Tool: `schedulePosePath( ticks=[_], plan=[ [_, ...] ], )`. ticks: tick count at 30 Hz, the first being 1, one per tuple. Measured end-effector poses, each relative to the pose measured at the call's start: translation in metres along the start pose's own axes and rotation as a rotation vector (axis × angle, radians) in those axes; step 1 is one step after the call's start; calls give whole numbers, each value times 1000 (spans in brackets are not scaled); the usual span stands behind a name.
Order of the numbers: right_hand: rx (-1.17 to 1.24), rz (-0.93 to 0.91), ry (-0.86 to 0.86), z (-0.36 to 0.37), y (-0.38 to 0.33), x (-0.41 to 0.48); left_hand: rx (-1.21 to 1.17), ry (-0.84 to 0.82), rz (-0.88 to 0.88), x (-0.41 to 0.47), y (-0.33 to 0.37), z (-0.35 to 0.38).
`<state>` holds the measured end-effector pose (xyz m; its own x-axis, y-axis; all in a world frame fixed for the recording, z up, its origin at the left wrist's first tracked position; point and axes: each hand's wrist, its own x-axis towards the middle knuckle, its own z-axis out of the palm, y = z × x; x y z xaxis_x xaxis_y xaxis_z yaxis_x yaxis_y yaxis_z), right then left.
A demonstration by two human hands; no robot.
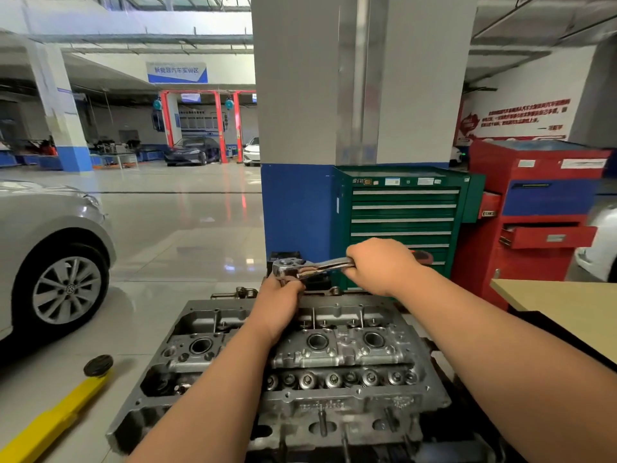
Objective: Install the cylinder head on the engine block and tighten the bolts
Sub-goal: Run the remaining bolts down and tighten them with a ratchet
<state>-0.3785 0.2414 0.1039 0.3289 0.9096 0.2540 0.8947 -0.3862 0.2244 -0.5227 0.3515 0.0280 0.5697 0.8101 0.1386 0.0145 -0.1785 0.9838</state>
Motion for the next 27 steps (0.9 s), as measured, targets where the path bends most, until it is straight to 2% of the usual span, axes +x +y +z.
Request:
schedulePosePath(
  ticks=[4, 10, 14, 16, 21, 23, 27],
  plan=[
    [-91, 37, -34, -21, -21, -42, 131, -13, 120, -8, -3, 3],
    [-99, -10, -63, -41, -79, -96, 277, 130, 240, -9, -3, 0],
    [-50, 5, -105, -46, -79, -98, 464, 65, 260, -12, -5, -2],
    [-56, 18, -61, -49, -62, -90, 439, 39, 269, -9, -5, -3],
    [-25, -38, -42, -52, -34, -75, 334, 100, 319, -6, -7, -5],
    [-23, -49, -24, -49, -31, -70, 311, 50, 333, -4, -5, -5],
    [-44, -42, -33, -46, -27, -60, 266, -73, 246, -3, -2, -6]
  ],
)
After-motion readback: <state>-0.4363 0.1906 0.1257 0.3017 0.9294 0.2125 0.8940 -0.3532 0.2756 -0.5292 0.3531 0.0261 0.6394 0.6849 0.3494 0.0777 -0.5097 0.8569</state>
